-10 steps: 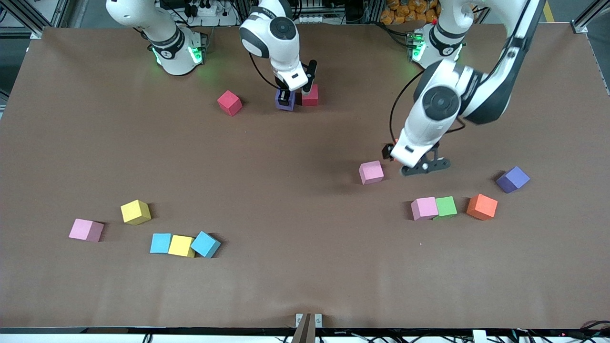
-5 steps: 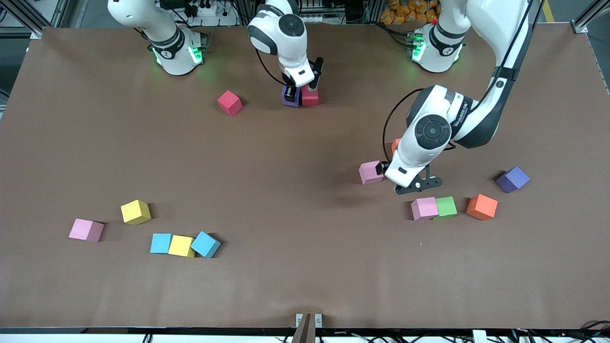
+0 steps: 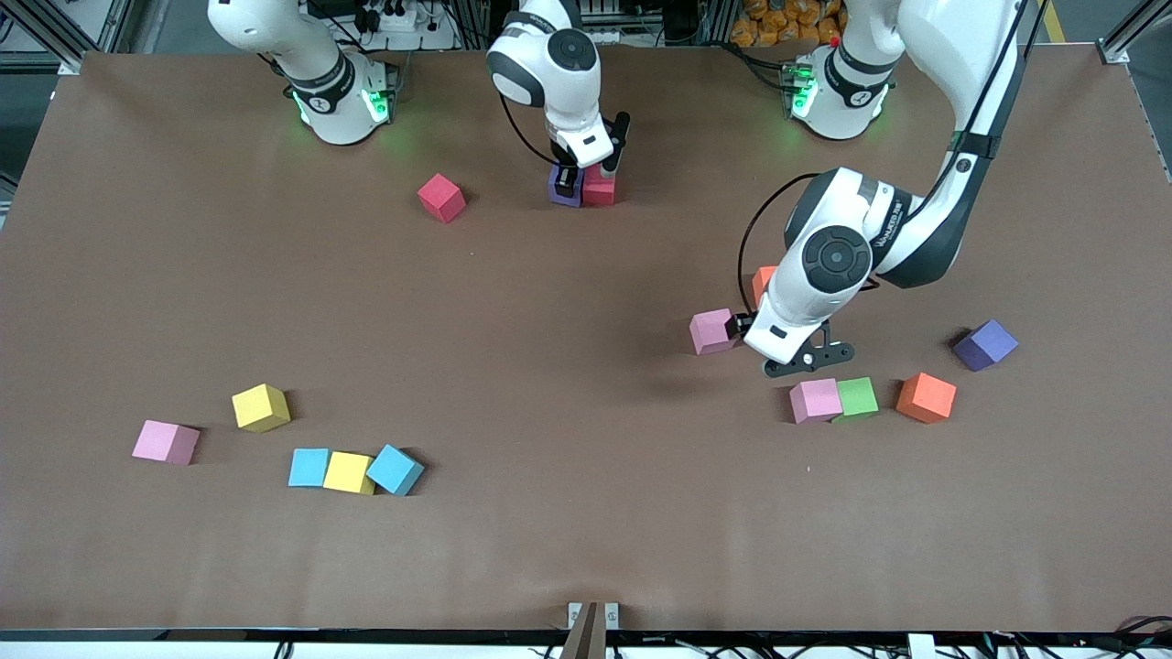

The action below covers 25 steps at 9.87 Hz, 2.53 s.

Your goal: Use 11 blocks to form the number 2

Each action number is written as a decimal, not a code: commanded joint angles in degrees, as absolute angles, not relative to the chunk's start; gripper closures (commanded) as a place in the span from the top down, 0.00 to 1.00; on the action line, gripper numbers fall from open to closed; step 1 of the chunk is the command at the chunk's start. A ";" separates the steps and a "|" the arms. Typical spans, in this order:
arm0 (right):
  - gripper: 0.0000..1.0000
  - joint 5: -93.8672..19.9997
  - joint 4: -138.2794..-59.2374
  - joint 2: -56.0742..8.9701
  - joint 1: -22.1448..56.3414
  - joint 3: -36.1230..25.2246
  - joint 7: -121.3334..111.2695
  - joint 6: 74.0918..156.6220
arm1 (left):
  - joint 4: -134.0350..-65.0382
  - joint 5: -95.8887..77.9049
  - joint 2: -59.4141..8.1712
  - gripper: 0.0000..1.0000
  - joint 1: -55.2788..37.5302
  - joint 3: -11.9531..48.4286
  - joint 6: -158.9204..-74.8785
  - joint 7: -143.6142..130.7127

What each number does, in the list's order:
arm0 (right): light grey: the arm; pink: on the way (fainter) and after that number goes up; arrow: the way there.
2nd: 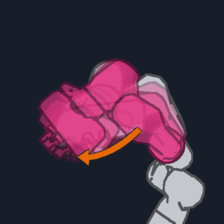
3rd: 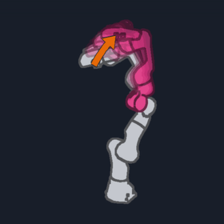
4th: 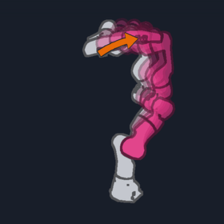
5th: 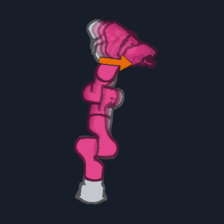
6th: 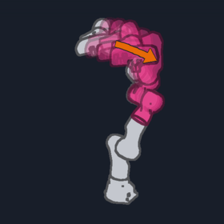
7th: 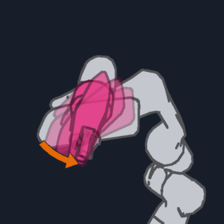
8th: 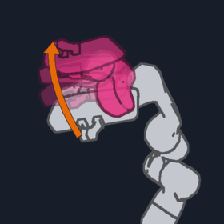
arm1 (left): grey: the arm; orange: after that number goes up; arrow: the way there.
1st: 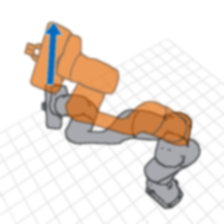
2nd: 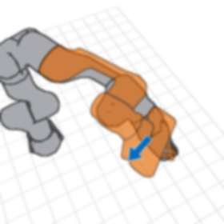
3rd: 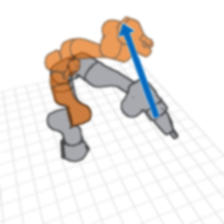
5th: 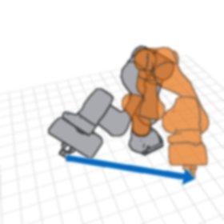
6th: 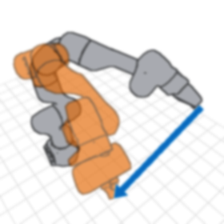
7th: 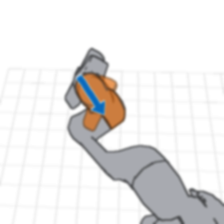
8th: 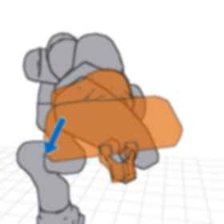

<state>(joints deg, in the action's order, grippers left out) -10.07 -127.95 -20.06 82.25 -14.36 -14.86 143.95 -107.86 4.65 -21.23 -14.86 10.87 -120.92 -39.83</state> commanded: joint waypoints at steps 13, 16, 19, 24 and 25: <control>1.00 -11.78 -125.42 -18.55 83.94 -15.12 -9.76 140.72 | -104.87 -2.46 -26.98 1.00 -16.79 8.00 -126.47 -49.21; 1.00 -11.78 -125.33 -17.23 83.85 -15.47 -9.93 139.66 | -104.59 -2.37 -28.03 1.00 -17.23 7.91 -126.74 -49.92; 1.00 -11.78 -124.81 -14.16 82.89 -15.73 -10.28 135.11 | -104.59 -2.37 -28.65 1.00 -17.92 7.91 -128.40 -50.18; 1.00 -11.78 -122.88 -6.77 79.02 -26.68 -10.46 123.68 | -105.03 -1.67 -28.21 1.00 -19.24 8.44 -128.32 -50.10; 1.00 -11.69 -120.35 -7.29 77.27 -29.24 -10.89 121.49 | -105.03 -1.67 -28.39 1.00 -19.77 8.61 -128.32 -50.10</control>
<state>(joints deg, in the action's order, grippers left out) -11.00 -122.63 -7.86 78.63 -26.36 -10.18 124.47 -105.50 -1.41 -28.14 -18.41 8.74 -128.23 -49.19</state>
